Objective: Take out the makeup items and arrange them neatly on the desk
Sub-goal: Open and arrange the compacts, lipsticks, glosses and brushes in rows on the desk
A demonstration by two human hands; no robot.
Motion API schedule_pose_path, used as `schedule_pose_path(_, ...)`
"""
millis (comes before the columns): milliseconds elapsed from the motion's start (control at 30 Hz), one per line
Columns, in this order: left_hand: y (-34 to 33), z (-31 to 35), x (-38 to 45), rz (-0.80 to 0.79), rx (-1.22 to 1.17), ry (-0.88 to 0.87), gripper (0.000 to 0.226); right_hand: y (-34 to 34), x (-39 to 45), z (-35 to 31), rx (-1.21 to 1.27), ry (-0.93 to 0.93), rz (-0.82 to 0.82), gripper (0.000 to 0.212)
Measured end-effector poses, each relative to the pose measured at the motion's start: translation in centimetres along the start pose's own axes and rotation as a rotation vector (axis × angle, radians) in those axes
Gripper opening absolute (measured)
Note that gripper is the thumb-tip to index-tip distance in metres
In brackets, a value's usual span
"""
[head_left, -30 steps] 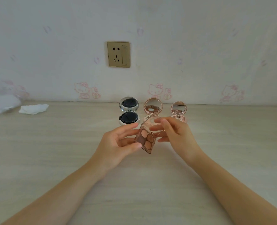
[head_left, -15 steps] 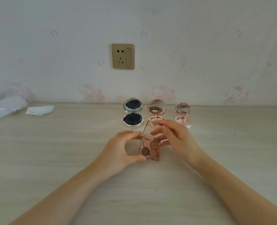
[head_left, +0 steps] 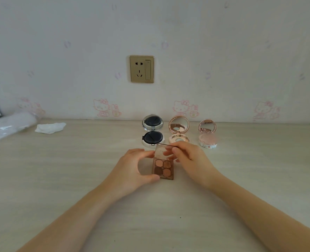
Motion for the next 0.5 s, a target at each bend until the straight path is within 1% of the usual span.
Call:
schedule_pose_path(100, 0.4, -0.8, 0.2, 0.016, -0.009, 0.043, 0.076, -0.8, 1.3, -0.4, -0.031, -0.03, -0.032, 0.018)
schedule_pose_path(233, 0.5, -1.6, 0.4, 0.038, -0.012, 0.074, 0.09, -1.6, 3.0, -1.2, -0.061, -0.039, -0.09, 0.018)
schedule_pose_path(300, 0.5, -1.9, 0.6, 0.042, -0.03, 0.089, 0.092, -1.7, 3.6, -1.5, -0.095, -0.045, -0.105, 0.019)
schedule_pose_path(400, 0.5, -1.9, 0.7, 0.034, -0.038, 0.088, 0.086, -1.9, 4.1, -1.8, -0.173, -0.056, -0.128, 0.02)
schedule_pose_path(500, 0.5, -1.6, 0.8, 0.045, -0.027, 0.066, 0.068, -1.9, 4.4, -1.9, -0.264, -0.043, -0.092, 0.018)
Point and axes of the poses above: each hand's wrist, its own x-axis towards the middle knuckle, its own y-axis out of the back of the hand, z = x × y, the point moved 1 cm from there along x, towards the middle knuckle, and after that the axes turned 9 degrees about -x, right-handed, at the moved point
